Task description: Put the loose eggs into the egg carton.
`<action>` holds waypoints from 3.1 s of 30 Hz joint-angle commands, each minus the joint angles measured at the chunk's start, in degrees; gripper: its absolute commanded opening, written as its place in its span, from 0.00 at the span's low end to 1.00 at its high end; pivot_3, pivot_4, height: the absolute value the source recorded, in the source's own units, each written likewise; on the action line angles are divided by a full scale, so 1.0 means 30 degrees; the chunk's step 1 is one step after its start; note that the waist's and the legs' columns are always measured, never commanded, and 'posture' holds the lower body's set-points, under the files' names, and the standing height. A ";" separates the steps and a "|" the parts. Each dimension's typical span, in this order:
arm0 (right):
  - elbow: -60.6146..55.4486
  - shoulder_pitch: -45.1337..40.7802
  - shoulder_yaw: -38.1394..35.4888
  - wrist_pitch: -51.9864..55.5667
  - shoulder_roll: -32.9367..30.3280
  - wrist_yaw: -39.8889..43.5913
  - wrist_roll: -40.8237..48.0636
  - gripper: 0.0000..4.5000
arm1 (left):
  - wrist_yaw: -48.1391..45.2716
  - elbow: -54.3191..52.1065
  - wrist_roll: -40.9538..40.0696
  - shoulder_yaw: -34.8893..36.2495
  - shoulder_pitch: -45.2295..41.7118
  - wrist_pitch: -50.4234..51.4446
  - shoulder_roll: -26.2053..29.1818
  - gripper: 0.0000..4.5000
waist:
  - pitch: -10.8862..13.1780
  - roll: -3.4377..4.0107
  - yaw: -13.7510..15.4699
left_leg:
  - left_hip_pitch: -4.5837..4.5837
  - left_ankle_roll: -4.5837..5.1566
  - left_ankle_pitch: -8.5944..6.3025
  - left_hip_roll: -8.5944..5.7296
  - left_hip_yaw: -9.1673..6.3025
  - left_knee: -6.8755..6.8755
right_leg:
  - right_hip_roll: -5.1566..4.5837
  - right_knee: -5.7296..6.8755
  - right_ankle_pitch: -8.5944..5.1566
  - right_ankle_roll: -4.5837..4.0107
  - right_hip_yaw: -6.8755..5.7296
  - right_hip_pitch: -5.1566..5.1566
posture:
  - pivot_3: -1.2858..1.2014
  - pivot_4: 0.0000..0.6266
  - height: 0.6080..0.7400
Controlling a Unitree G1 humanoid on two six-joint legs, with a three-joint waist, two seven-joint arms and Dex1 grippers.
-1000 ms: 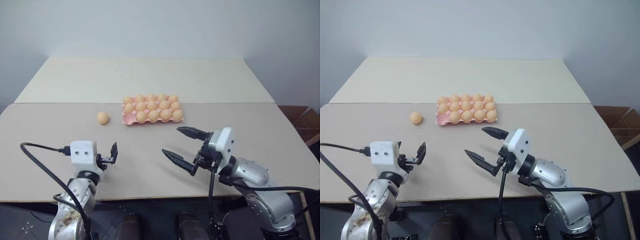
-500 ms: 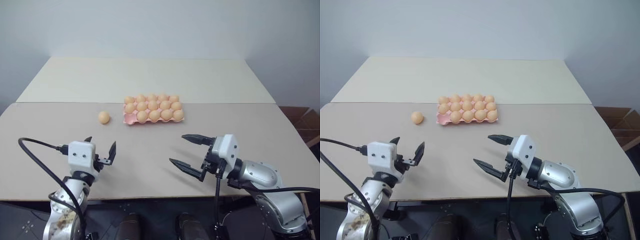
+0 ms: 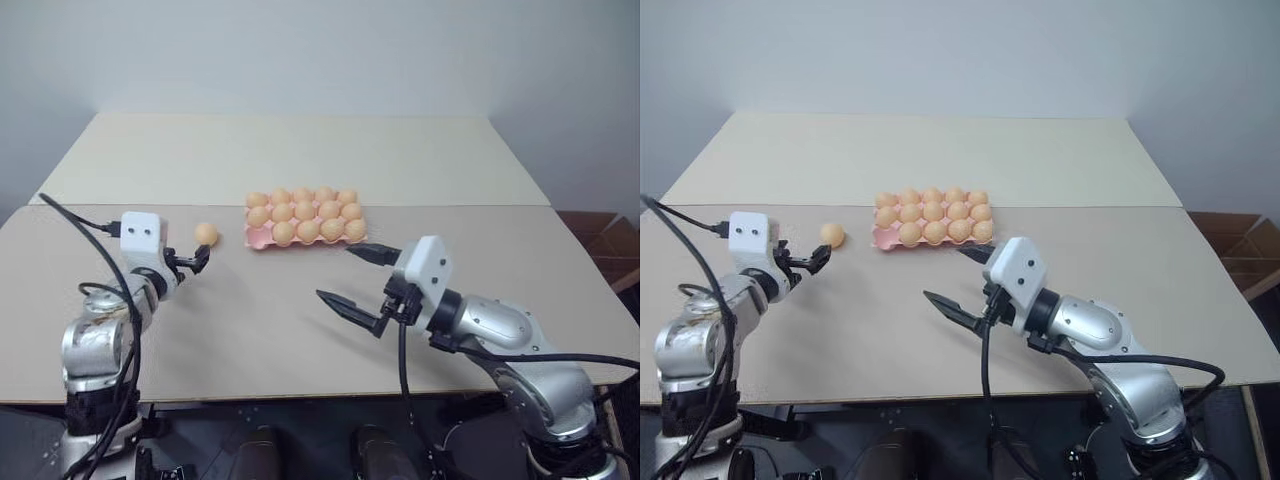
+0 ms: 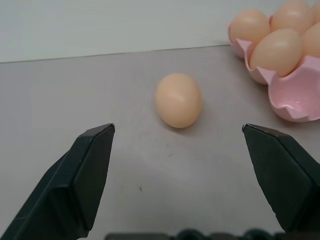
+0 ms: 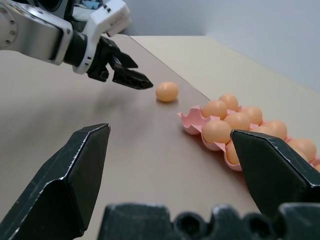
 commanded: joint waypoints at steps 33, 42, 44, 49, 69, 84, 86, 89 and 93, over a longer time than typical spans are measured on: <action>0.0079 -0.1521 0.0260 -0.0460 0.0267 0.0935 -0.0269 1.00 | -0.1939 1.2357 0.1926 -0.2404 -0.6993 -0.5159 0.0580 0.35 | 0.0001 -0.0004 0.0003 | -0.0205 -0.0004 0.0005 -0.0017 0.0028 0.0034 | -0.0011 0.0074 0.0016 0.0026 0.0008 -0.0218 | 0.52 0.24 1.00; -0.0004 -0.1624 -0.0476 -0.0512 -0.0867 0.2212 0.0174 1.00 | -0.2051 0.1183 0.1763 -0.3606 -0.2625 -0.3082 0.0437 0.34 | 0.0002 -0.0004 0.0002 | -0.0204 -0.0005 0.0005 -0.0010 0.0032 0.0035 | -0.0014 0.0085 0.0018 0.0024 0.0026 -0.0222 | 0.52 0.24 1.00; -0.0080 -0.1607 -0.0571 -0.0432 -0.0960 0.2346 0.0282 1.00 | -0.1928 -0.0955 0.1350 -0.3785 -0.1915 -0.2311 -0.0004 0.34 | 0.0002 -0.0004 0.0012 | -0.0204 -0.0005 0.0005 -0.0010 0.0035 0.0035 | -0.0017 0.0084 0.0018 0.0024 0.0029 -0.0222 | 0.52 0.24 1.00; -0.0240 -0.1599 -0.0768 -0.0097 -0.1059 0.2188 0.0583 1.00 | -0.1142 -0.1311 0.2320 -0.5255 -0.1676 -0.3135 -0.1390 0.34 | 0.0001 -0.0004 0.0170 | -0.0196 -0.0004 0.0006 -0.0012 0.0024 0.0082 | -0.0010 0.0097 0.0029 0.0022 0.0021 -0.0197 | 0.52 0.24 1.00; -0.0099 -0.1501 -0.0715 -0.0156 -0.1078 0.2008 0.0662 1.00 | -0.0140 0.4191 0.4225 -0.6196 -0.3755 -0.6474 -0.2458 0.34 | 0.0002 -0.0005 0.0059 | -0.0203 -0.0003 0.0006 -0.0017 0.0015 0.0090 | -0.0005 0.0088 0.0033 0.0029 0.0025 -0.0199 | 0.52 0.24 1.00; 0.0006 -0.1204 -0.0594 -0.0393 -0.0995 0.1773 0.0200 1.00 | 0.0404 0.4230 0.4720 -0.5746 -0.3369 -0.7195 -0.2644 0.99 | 0.0001 -0.0005 0.0050 | -0.0205 -0.0003 0.0006 -0.0016 0.0015 0.0090 | -0.0005 0.0090 0.0034 0.0030 0.0026 -0.0203 | 0.52 0.24 1.00; 0.0013 -0.1101 -0.0628 -0.0464 -0.0945 0.1643 0.0034 1.00 | 0.0747 0.3818 0.4724 -0.5443 -0.3273 -0.7325 -0.2773 0.99 | 0.0001 -0.0005 0.0053 | -0.0205 -0.0003 0.0006 -0.0016 0.0015 0.0090 | -0.0006 0.0090 0.0035 0.0031 0.0026 -0.0202 | 0.52 0.24 1.00; -0.0057 -0.0787 -0.0871 -0.0536 -0.0709 0.1106 -0.0189 1.00 | 0.1675 0.2859 0.4323 -0.4493 -0.3012 -0.7161 -0.3426 0.99 | 0.0001 -0.0006 0.0052 | -0.0205 -0.0003 0.0006 -0.0015 0.0013 0.0091 | -0.0007 0.0090 0.0035 0.0032 0.0026 -0.0203 | 0.52 0.24 1.00; -0.0224 0.0410 -0.1632 -0.1144 0.0324 -0.0645 -0.0854 1.00 | 0.1617 -0.0375 0.3866 -0.3458 -0.1160 -0.7165 -0.3354 0.99 | -0.0001 -0.0008 0.0000 | -0.0207 -0.0004 0.0005 -0.0008 0.0013 0.0087 | -0.0006 0.0090 0.0035 0.0032 0.0031 -0.0207 | 0.52 0.24 1.00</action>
